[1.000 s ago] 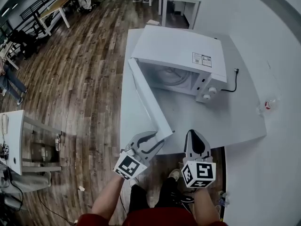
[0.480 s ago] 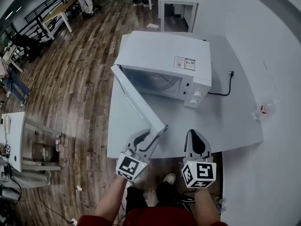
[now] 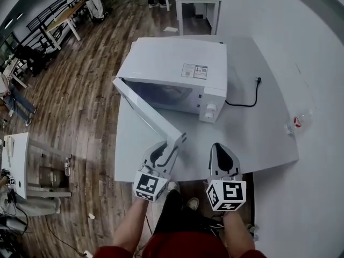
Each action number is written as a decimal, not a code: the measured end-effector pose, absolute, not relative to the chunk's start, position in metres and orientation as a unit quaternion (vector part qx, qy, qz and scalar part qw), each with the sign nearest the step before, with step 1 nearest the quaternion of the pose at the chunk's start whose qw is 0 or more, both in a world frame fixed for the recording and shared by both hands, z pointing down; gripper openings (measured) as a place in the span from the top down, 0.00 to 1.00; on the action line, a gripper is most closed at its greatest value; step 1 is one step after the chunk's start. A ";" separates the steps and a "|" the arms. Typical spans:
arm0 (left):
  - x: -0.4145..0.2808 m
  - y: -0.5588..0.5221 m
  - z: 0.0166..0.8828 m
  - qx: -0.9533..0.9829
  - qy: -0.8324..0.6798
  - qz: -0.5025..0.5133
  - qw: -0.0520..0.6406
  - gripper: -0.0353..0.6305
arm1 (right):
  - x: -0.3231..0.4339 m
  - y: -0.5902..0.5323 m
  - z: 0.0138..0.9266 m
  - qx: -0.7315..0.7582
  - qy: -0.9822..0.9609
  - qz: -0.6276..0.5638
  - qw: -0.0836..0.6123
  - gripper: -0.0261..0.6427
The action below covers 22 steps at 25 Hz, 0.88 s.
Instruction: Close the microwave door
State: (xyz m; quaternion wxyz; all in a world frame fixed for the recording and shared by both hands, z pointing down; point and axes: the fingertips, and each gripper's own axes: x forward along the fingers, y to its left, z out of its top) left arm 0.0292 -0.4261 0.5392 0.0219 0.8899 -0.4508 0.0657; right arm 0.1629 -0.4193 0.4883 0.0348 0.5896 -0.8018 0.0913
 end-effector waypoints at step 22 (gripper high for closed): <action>0.085 -0.501 0.535 0.877 -0.479 0.027 0.019 0.74 | 0.196 -0.491 0.499 0.619 -0.778 0.099 0.046 0.92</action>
